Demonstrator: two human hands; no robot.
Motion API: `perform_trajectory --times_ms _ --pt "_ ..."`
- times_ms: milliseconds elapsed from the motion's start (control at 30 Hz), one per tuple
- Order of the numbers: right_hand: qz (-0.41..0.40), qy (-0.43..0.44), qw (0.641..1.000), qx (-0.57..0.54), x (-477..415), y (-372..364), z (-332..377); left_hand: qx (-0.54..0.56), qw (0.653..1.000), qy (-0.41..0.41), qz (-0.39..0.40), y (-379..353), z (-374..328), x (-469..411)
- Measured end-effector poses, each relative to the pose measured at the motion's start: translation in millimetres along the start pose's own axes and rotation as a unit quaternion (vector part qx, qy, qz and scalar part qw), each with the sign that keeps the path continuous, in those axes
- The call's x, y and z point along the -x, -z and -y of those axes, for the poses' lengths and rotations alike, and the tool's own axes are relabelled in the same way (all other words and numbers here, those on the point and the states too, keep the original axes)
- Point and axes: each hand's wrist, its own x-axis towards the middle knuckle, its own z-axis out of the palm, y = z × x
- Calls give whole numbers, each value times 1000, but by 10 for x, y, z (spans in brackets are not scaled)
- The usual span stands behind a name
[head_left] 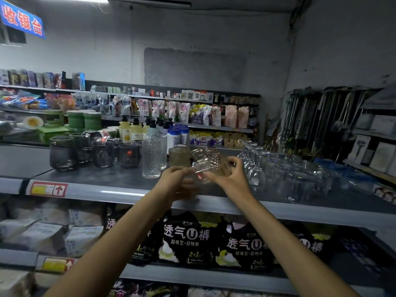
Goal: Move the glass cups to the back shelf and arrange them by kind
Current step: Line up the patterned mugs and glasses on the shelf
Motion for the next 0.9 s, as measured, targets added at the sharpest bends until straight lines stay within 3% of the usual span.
perform_trajectory --times_ms 100,167,367,567,767,900 --pt "-18 26 998 62 -70 166 60 -130 978 -153 -61 66 32 -72" --pt "-15 36 996 84 -135 214 77 -211 950 -225 -52 60 34 -143" --pt "20 9 993 120 -282 182 -93 -351 891 -287 -15 -106 63 -452" --pt "31 -67 990 116 -389 143 -344 -419 875 -244 -2 -144 102 -747" --pt "58 -65 982 166 -518 166 -394 -477 854 -206 -22 -162 162 -938" --pt "45 -47 984 163 -478 158 -386 -453 869 -186 -69 -121 258 -1046"
